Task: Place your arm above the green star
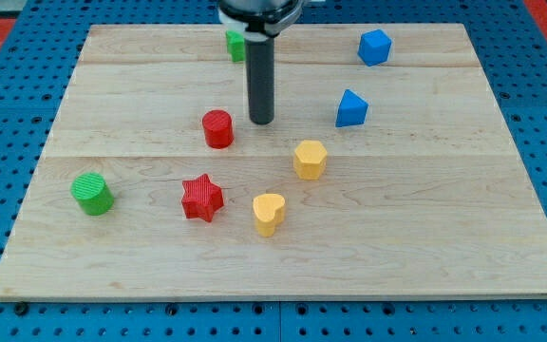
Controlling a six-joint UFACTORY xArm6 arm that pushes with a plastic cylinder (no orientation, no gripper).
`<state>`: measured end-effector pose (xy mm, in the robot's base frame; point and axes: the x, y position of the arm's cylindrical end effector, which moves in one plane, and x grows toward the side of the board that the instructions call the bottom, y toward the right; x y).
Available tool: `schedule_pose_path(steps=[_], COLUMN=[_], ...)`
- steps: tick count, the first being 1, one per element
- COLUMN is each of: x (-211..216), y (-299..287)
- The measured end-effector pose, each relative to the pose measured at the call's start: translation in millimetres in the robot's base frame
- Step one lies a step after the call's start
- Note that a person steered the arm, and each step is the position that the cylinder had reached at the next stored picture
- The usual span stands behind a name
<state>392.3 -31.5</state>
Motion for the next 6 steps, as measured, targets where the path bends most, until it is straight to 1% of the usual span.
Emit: schedule_pose_path(steps=[1, 2, 3, 4, 5, 6], x=[9.1, -40.2, -56.1, -84.0, -164.1, -199.8], y=[-33.5, -34.3, -98.2, -144.5, -105.6, -72.2])
